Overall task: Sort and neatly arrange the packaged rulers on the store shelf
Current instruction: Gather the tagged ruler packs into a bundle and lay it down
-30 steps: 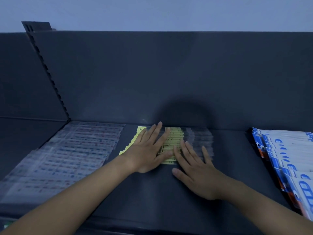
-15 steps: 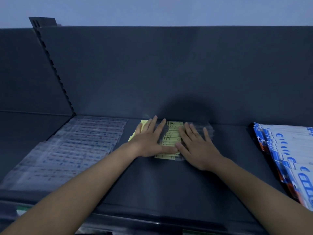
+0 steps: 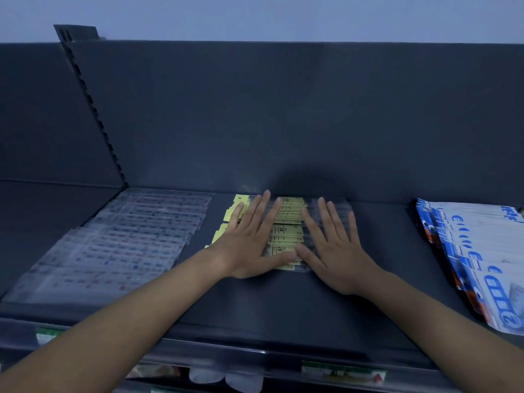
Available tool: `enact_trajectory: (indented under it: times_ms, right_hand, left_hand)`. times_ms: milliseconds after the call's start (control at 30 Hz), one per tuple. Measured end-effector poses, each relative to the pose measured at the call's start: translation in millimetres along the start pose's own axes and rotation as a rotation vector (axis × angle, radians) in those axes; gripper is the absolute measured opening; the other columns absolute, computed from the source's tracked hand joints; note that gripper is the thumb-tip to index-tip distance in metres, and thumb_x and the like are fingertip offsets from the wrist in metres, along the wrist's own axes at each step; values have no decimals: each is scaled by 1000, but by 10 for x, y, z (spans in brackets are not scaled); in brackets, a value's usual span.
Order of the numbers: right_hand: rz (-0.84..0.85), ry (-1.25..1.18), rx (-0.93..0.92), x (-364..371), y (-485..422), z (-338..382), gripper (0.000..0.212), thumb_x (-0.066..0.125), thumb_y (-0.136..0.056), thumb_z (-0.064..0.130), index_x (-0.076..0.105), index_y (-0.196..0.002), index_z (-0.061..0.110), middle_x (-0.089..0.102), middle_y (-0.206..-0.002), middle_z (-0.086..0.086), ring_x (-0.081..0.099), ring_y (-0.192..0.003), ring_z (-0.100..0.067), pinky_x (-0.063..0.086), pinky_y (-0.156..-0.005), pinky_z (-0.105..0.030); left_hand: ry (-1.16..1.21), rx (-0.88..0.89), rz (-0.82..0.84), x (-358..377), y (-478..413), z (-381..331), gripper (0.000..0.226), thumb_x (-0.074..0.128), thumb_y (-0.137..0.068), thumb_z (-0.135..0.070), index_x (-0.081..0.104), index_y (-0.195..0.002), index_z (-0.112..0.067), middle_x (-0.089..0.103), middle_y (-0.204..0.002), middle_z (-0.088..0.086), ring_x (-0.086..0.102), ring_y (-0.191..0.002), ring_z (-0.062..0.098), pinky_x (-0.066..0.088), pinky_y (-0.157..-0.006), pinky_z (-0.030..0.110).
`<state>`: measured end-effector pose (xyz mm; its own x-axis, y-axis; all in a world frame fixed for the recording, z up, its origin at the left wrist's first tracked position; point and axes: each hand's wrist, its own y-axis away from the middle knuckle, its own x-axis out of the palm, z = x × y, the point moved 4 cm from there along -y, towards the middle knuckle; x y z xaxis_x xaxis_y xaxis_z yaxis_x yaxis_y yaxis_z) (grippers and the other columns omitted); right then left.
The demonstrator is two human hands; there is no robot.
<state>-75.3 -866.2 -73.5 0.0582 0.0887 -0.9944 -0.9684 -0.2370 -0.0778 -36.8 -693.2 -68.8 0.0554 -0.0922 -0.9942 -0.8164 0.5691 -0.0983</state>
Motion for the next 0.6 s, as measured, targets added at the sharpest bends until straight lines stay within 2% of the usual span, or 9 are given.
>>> enact_trajectory:
  times_ms: [133,233,367,500,600]
  right_hand:
    - [17,0,-10,-10,80,44,74,-10,-79,70,-37,-137,34,-50,-142,1,-46,-130,-12,-23,-110,-52]
    - [10,-8,-16,3,123,65,76,-8,-79,72,-32,-142,35,-45,-146,4,-40,-134,-10,-24,-110,-52]
    - [71,-19,23,28,86,18,83,-1,-81,72,-10,-151,28,-21,-157,4,-20,-143,-7,-21,-112,-51]
    - [106,-29,47,37,-16,-17,87,-1,-80,74,-13,-150,25,-18,-158,4,-20,-143,-8,-23,-111,-51]
    - [126,-30,59,42,-94,-51,88,0,-80,76,-14,-149,24,-19,-157,4,-22,-142,-8,-27,-108,-52]
  left_hand:
    - [23,0,9,-1,85,-19,99,8,-69,-90,-43,-133,-34,-41,-151,-3,-41,-135,8,-26,-111,36]
    - [17,-6,-44,-14,149,-18,103,9,-70,-90,-32,-143,-31,-36,-154,-4,-35,-139,8,-22,-114,39]
    - [55,-61,105,15,115,30,109,9,-64,-94,-16,-151,-34,-24,-159,-6,-30,-141,6,-18,-116,45]
    - [155,-134,175,15,-37,85,115,8,-56,-99,-12,-151,-37,-23,-159,-6,-26,-143,7,-16,-117,46]
    - [152,-157,209,32,-137,105,104,10,-67,-92,-9,-153,-35,-21,-160,-5,-21,-145,9,-15,-117,45]
